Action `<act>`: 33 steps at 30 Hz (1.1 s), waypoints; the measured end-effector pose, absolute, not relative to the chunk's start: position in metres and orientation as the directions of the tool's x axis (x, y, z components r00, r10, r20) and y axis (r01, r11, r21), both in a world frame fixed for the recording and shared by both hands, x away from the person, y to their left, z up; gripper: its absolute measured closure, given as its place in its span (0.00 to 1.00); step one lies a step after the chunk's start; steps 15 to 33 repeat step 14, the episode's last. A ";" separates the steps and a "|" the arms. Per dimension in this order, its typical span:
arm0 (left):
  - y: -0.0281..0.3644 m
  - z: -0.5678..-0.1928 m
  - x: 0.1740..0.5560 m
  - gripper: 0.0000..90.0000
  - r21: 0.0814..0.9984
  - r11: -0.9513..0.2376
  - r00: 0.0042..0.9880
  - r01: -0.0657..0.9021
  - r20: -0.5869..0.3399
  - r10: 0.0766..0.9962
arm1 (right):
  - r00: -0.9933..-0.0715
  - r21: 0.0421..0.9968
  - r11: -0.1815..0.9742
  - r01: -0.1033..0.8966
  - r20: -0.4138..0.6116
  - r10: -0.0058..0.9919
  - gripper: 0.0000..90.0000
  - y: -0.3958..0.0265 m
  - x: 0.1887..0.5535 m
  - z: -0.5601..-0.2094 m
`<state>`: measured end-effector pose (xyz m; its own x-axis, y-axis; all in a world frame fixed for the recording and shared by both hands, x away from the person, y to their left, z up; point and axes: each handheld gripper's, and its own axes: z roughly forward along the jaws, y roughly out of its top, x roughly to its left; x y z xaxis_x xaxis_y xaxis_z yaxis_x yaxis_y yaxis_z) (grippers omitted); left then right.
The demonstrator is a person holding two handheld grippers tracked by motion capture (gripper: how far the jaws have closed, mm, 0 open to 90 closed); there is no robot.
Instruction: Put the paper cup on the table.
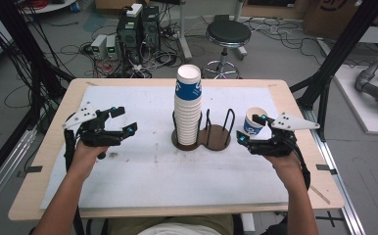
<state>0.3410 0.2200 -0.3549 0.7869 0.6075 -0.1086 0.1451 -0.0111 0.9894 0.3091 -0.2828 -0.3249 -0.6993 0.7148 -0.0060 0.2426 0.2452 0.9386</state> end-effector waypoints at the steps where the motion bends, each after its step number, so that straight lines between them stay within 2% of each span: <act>1: 0.220 -0.355 0.341 0.19 0.989 -0.010 0.787 0.145 -0.109 0.608 | -0.700 0.940 0.248 0.235 -0.013 0.714 0.20 -0.283 0.309 -0.325; 33: 0.218 -0.359 0.344 0.19 0.987 -0.035 0.779 0.157 -0.102 0.618 | -0.693 0.943 0.238 0.232 -0.011 0.721 0.20 -0.288 0.307 -0.321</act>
